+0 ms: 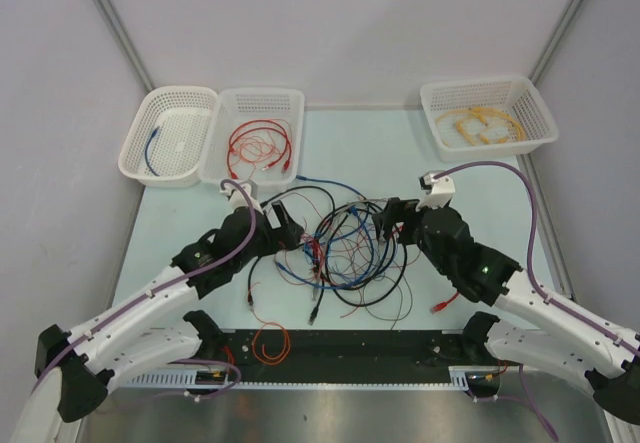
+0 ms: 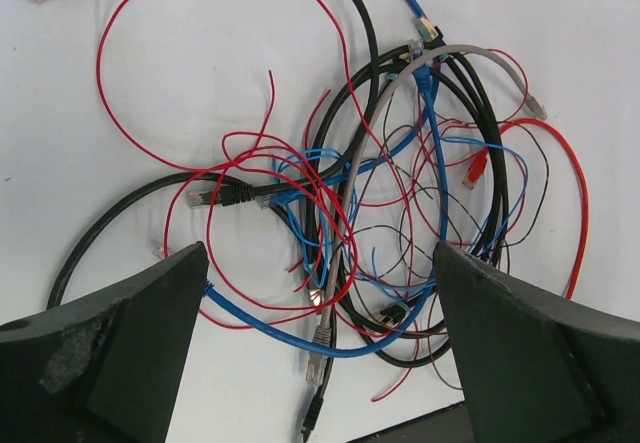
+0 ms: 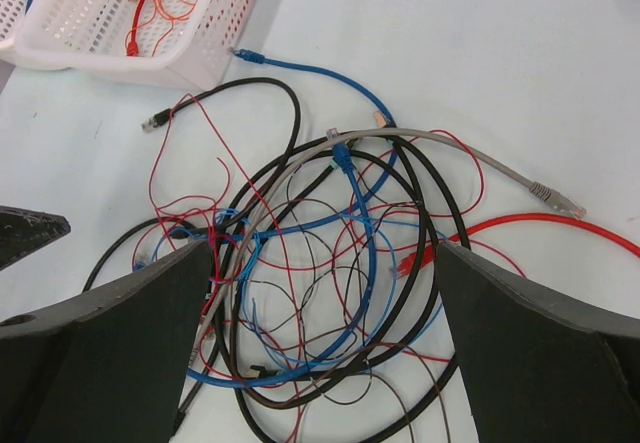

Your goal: Untangle the cables

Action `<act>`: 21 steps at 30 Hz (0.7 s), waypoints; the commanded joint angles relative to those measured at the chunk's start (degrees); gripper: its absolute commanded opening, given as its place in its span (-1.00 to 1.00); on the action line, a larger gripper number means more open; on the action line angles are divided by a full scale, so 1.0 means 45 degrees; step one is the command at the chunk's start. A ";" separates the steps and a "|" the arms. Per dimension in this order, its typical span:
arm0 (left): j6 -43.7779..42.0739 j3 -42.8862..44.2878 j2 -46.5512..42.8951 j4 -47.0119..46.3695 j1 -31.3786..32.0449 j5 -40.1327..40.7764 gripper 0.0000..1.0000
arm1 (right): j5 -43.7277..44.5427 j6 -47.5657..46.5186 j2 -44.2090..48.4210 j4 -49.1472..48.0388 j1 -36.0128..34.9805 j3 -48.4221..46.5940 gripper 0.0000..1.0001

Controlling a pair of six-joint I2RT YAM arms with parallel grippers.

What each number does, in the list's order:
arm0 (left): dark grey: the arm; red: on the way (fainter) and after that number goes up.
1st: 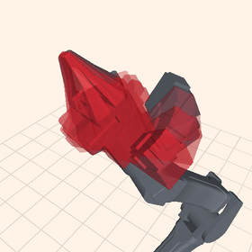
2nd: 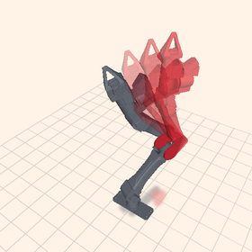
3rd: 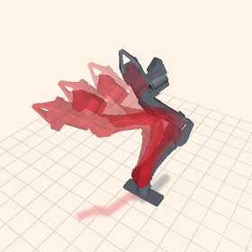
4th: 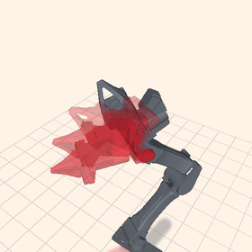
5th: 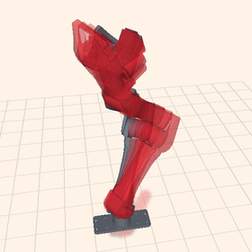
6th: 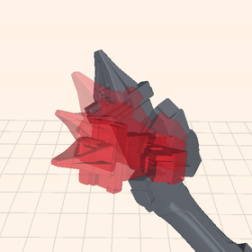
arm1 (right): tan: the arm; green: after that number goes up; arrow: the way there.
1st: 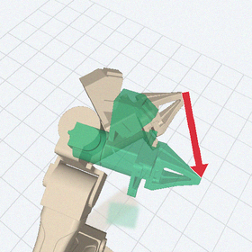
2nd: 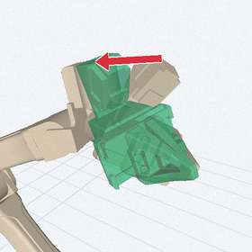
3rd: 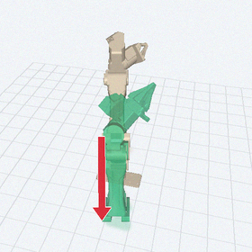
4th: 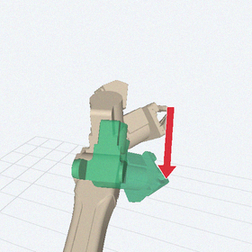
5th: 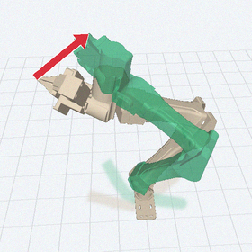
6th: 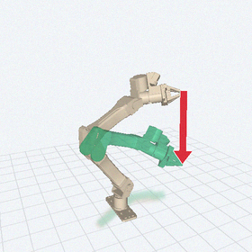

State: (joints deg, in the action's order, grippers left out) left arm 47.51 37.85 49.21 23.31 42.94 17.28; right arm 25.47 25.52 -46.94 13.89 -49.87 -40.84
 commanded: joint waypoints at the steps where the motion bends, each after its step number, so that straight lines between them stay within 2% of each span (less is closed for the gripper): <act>1: -0.0263 0.0457 0.0138 0.0073 -0.0088 -0.0441 0.99 | 0.0178 0.0267 -0.0038 0.0057 0.0047 -0.0163 0.99; 8: -0.1122 0.0321 0.0392 0.0172 -0.0089 -0.0499 0.99 | -0.0543 -0.0084 -0.0760 0.0565 0.0163 -0.0163 0.99; 16: -0.1806 0.0457 0.1036 0.0054 -0.0050 -0.1338 0.89 | -0.0955 -0.0027 -0.2458 0.0721 0.0241 -0.0202 0.91; 19: -0.1827 0.0380 0.1212 0.0074 -0.0069 -0.1437 0.88 | -0.0952 0.0461 -0.3198 0.1170 0.1059 -0.0182 0.89; 20: -0.1807 0.0340 0.1232 0.0074 -0.0050 -0.1476 0.88 | -0.1766 0.0559 -0.3415 0.1229 0.1835 -0.0182 0.86; 21: -0.1826 0.0301 0.1290 0.0054 -0.0050 -0.1534 0.88 | -0.2219 0.0560 -0.3572 0.1152 0.2114 -0.0182 0.73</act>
State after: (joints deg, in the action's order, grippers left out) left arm 40.93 37.85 54.48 24.27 42.92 12.19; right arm 20.25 26.28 -60.25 17.65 -46.04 -40.84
